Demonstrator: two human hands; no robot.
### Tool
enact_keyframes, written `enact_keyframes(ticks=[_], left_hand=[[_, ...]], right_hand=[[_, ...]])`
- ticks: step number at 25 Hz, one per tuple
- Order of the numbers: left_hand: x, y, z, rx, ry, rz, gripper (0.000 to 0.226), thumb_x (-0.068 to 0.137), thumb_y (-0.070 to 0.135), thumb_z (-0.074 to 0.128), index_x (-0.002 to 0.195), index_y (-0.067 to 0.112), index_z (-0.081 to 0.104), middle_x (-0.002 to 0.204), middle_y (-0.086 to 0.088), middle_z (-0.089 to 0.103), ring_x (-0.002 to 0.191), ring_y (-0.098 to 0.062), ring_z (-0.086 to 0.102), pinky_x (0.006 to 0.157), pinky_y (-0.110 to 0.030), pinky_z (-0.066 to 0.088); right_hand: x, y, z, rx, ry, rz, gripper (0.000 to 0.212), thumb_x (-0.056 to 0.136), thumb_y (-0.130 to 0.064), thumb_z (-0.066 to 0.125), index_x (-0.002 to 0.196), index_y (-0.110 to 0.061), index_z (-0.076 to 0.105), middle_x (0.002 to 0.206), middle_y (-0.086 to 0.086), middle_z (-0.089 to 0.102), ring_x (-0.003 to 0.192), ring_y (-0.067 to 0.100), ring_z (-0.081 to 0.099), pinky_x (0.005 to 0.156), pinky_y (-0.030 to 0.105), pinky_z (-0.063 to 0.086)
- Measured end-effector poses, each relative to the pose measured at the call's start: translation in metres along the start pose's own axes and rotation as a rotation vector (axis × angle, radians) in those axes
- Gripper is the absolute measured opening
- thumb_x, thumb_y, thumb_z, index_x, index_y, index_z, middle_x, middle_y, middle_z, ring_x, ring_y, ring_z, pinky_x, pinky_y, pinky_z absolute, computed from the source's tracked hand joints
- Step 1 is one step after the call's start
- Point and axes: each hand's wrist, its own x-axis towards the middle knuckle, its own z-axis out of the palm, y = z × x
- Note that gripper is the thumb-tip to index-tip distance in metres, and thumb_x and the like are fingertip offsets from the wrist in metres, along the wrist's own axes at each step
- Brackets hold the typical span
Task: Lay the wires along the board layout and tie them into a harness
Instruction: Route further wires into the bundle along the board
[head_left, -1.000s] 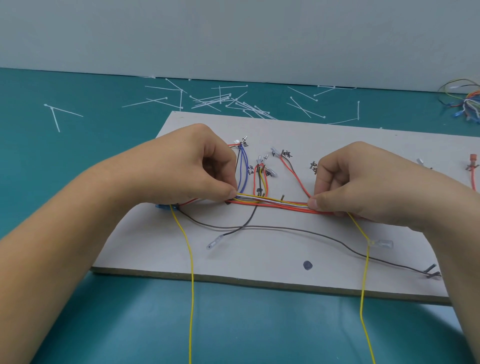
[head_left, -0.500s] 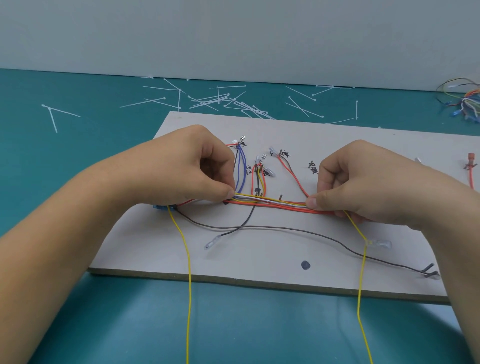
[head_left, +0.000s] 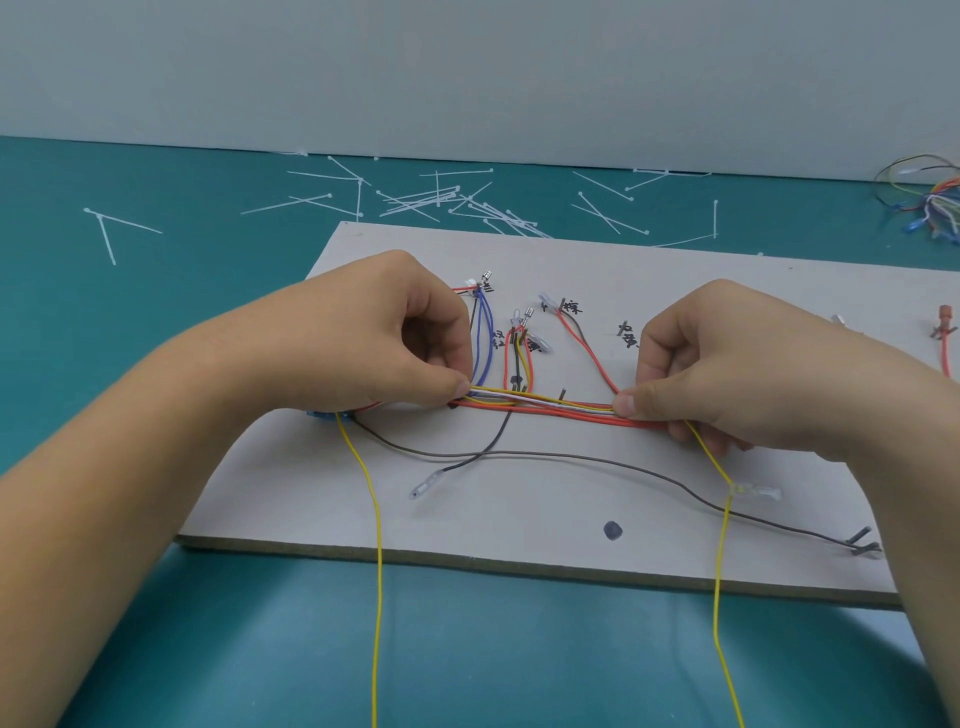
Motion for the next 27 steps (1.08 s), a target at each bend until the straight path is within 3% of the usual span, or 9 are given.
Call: enact_keyframes(ticks=[3,8,15,17,19,22,27], left_hand=[[0.0,0.0,0.001,0.01,0.006,0.003,0.008,0.084,0.022,0.075,0.077,0.026,0.075,0.062,0.004,0.068,0.049,-0.01,0.052,0.049,-0.025,0.047],[0.001,0.0,0.001,0.011,0.01,0.008,0.008,0.084,0.021,0.075,0.078,0.026,0.075,0.062,0.004,0.067,0.048,-0.01,0.052,0.047,-0.025,0.046],[0.0,0.002,0.003,0.051,0.047,0.039,0.008,0.081,0.02,0.076,0.074,0.025,0.075,0.063,0.007,0.068,0.047,-0.002,0.051,0.047,-0.013,0.043],[-0.001,0.004,0.003,0.069,0.06,0.046,0.004,0.079,0.025,0.077,0.076,0.027,0.076,0.066,0.007,0.07,0.049,-0.004,0.053,0.049,-0.018,0.047],[-0.002,0.006,0.003,0.085,0.059,0.038,0.007,0.074,0.036,0.074,0.077,0.031,0.075,0.071,0.005,0.071,0.053,-0.008,0.056,0.054,-0.031,0.055],[-0.004,0.009,0.002,0.093,0.055,0.029,0.014,0.068,0.043,0.068,0.075,0.033,0.074,0.078,0.006,0.071,0.062,-0.017,0.061,0.062,-0.044,0.058],[-0.005,0.013,0.0,0.134,0.057,0.041,0.011,0.069,0.042,0.068,0.072,0.033,0.074,0.08,0.012,0.071,0.071,-0.024,0.064,0.065,-0.045,0.058]], right_hand=[[0.001,0.002,0.001,-0.005,0.002,0.002,0.027,0.086,-0.027,0.081,0.069,-0.011,0.068,0.054,0.005,0.069,0.038,0.014,0.057,0.039,0.021,0.042],[0.002,0.004,0.0,-0.032,-0.009,-0.038,0.025,0.089,-0.026,0.079,0.072,-0.012,0.067,0.054,0.004,0.069,0.039,0.012,0.056,0.04,0.021,0.044],[0.0,0.009,-0.007,-0.048,-0.068,-0.114,0.023,0.093,-0.017,0.07,0.075,-0.031,0.069,0.06,0.002,0.071,0.044,0.008,0.059,0.043,0.02,0.047],[0.001,0.009,-0.007,-0.067,-0.057,-0.137,0.021,0.093,-0.018,0.07,0.076,-0.031,0.068,0.061,0.0,0.071,0.044,0.006,0.058,0.043,0.018,0.047],[0.001,0.01,-0.007,-0.102,-0.047,-0.173,0.02,0.091,-0.019,0.071,0.077,-0.032,0.067,0.061,-0.004,0.07,0.045,0.004,0.057,0.044,0.016,0.047],[0.002,0.009,-0.007,-0.142,-0.04,-0.233,0.019,0.091,-0.019,0.071,0.079,-0.033,0.066,0.06,-0.007,0.067,0.047,0.003,0.054,0.05,0.026,0.049],[0.005,0.012,-0.005,-0.141,-0.021,-0.289,0.022,0.089,-0.016,0.072,0.075,-0.032,0.064,0.057,-0.009,0.065,0.047,0.004,0.053,0.054,0.028,0.045]])
